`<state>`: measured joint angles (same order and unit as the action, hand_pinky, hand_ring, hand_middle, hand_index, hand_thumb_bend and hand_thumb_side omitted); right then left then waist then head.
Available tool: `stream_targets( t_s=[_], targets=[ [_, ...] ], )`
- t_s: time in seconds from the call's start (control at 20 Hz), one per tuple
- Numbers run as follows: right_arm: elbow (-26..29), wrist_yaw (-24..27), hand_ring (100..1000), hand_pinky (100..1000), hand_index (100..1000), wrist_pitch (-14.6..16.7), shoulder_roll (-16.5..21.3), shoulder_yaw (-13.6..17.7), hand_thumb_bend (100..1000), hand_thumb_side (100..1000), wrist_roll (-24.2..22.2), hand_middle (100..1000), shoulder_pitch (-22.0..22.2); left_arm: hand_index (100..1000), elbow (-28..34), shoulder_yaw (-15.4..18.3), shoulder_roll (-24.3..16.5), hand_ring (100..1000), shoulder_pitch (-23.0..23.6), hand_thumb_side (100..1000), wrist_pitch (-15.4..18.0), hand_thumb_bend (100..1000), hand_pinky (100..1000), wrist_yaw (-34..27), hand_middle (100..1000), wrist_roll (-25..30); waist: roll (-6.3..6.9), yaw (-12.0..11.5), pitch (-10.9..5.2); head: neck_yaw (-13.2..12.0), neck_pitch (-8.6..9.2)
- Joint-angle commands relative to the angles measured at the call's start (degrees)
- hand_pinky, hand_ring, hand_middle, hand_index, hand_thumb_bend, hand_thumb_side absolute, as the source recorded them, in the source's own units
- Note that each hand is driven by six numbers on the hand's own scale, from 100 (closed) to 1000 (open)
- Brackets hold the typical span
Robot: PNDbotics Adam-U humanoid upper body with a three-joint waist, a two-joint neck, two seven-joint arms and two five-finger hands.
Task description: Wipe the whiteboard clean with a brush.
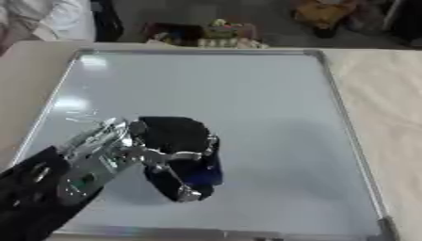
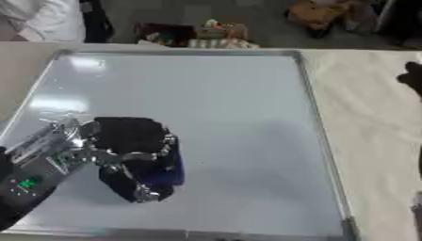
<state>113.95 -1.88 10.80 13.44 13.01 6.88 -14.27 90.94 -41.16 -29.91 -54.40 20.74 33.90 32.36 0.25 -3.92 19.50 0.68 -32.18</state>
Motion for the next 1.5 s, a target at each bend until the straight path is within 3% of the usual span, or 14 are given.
stream_targets(
  t_s=[0.05,0.3,0.4,0.45,0.55,0.75,1.25,1.5],
  targets=[
    [0.64,0.19,855,878,914,0.02,0.86,0.11,110,1000,0.27,578,-0.32,468,-0.38,0.24,-0.49,493,-0.45,228,3.19,100,369,0.53,368,-0.29,-0.05,0.02,-1.09,0.2,-0.02],
    [0.64,0.14,855,878,913,0.01,0.84,0.13,112,1000,0.36,577,-0.29,469,-1.69,0.23,-0.44,567,-0.16,219,6.35,100,401,0.48,488,0.32,-0.08,0.0,-1.06,0.27,0.08],
    [0.64,0.13,855,878,913,-0.01,0.83,0.11,111,1000,0.41,577,-0.28,447,-2.02,0.33,-0.45,583,-0.17,284,7.2,103,409,0.88,514,0.68,-0.07,-0.06,-1.06,0.27,0.12],
    [0.64,0.13,854,878,913,-0.02,0.82,0.11,110,1000,0.43,577,-0.28,423,-2.14,0.42,-0.42,584,-0.19,363,7.51,161,412,1.18,517,0.79,-0.07,-0.08,-1.07,0.28,0.14],
    [0.64,0.13,854,878,913,0.0,0.82,0.11,110,1000,0.51,577,-0.28,380,-2.3,0.59,-0.36,584,-0.2,434,7.97,212,414,2.05,517,0.88,-0.09,-0.09,-1.07,0.27,0.21],
    [0.64,0.2,853,877,912,0.03,0.78,0.13,109,1000,0.82,576,-0.27,285,-2.9,0.74,-0.07,585,-0.09,517,8.18,245,417,4.56,518,0.83,-0.11,0.03,-1.08,0.25,0.4],
    [0.64,0.26,851,876,910,-0.03,0.65,0.03,110,1000,1.06,574,-0.31,246,-4.81,1.33,0.88,609,0.2,505,8.15,216,428,7.08,564,0.22,-0.22,0.05,-1.11,0.19,0.64],
    [0.64,0.22,850,875,910,-0.08,0.79,0.03,106,1000,1.18,575,-0.25,241,-0.9,2.81,-0.63,599,0.34,389,8.4,228,425,8.79,572,-3.12,-0.09,-0.36,-1.46,0.47,0.4]
  ],
)
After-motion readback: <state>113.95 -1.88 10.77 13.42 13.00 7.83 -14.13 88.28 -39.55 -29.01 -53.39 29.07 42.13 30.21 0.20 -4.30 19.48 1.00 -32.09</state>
